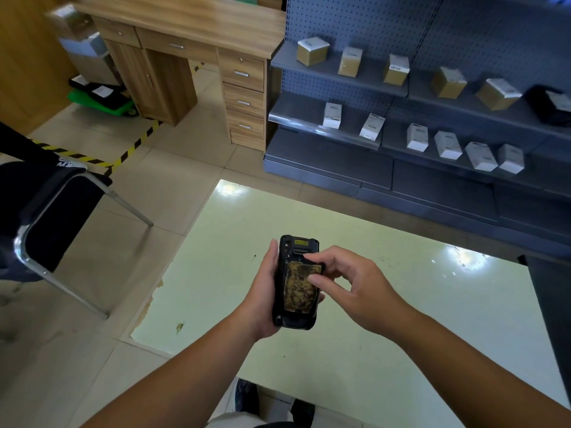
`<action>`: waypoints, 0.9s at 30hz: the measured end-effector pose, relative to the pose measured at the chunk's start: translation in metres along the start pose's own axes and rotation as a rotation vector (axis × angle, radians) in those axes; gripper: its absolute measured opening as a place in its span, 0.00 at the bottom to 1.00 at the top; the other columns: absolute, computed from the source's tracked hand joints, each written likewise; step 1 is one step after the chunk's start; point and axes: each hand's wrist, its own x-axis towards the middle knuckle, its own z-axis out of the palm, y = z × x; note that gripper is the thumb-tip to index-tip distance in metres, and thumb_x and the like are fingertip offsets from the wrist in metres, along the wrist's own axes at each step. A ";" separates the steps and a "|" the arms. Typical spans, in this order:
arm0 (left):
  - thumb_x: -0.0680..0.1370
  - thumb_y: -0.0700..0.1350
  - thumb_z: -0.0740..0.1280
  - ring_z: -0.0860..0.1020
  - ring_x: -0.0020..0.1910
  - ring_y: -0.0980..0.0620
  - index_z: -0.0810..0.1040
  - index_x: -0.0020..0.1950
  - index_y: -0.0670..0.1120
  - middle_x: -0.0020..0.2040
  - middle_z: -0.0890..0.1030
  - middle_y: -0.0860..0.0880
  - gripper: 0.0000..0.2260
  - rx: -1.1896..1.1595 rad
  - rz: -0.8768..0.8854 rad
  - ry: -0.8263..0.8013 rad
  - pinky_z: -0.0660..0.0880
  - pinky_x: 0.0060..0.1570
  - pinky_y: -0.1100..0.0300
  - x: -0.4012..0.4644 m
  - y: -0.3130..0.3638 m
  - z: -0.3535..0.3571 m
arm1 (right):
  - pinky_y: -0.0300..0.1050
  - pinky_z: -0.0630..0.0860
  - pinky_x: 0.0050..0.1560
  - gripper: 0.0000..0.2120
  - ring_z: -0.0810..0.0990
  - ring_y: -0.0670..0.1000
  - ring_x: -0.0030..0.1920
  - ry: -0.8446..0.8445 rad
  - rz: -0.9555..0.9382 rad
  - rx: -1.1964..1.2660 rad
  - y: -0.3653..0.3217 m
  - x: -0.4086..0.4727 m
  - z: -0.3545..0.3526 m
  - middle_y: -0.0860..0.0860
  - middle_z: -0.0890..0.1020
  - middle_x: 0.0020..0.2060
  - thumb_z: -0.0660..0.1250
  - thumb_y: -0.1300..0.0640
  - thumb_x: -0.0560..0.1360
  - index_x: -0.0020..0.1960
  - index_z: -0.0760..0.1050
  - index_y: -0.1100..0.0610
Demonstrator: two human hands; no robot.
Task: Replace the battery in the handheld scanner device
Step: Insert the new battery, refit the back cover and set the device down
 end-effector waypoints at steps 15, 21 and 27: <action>0.83 0.49 0.64 0.85 0.53 0.42 0.76 0.67 0.49 0.60 0.85 0.42 0.13 0.174 0.075 -0.013 0.82 0.49 0.47 0.001 -0.009 0.001 | 0.46 0.81 0.55 0.25 0.80 0.48 0.59 0.161 0.432 0.239 0.024 0.001 0.026 0.46 0.78 0.60 0.73 0.53 0.77 0.70 0.68 0.44; 0.82 0.51 0.67 0.84 0.55 0.42 0.79 0.65 0.50 0.61 0.85 0.41 0.13 0.228 0.041 0.041 0.81 0.54 0.44 0.002 -0.021 0.000 | 0.57 0.85 0.54 0.13 0.88 0.57 0.49 0.134 0.491 0.475 0.031 -0.008 0.029 0.56 0.83 0.56 0.70 0.59 0.80 0.64 0.77 0.53; 0.82 0.51 0.64 0.85 0.54 0.42 0.81 0.63 0.51 0.60 0.85 0.40 0.12 0.260 0.043 0.107 0.80 0.53 0.45 0.004 -0.026 0.001 | 0.53 0.85 0.43 0.08 0.88 0.59 0.48 0.285 0.589 0.526 0.027 -0.001 0.033 0.56 0.88 0.45 0.70 0.56 0.80 0.55 0.82 0.59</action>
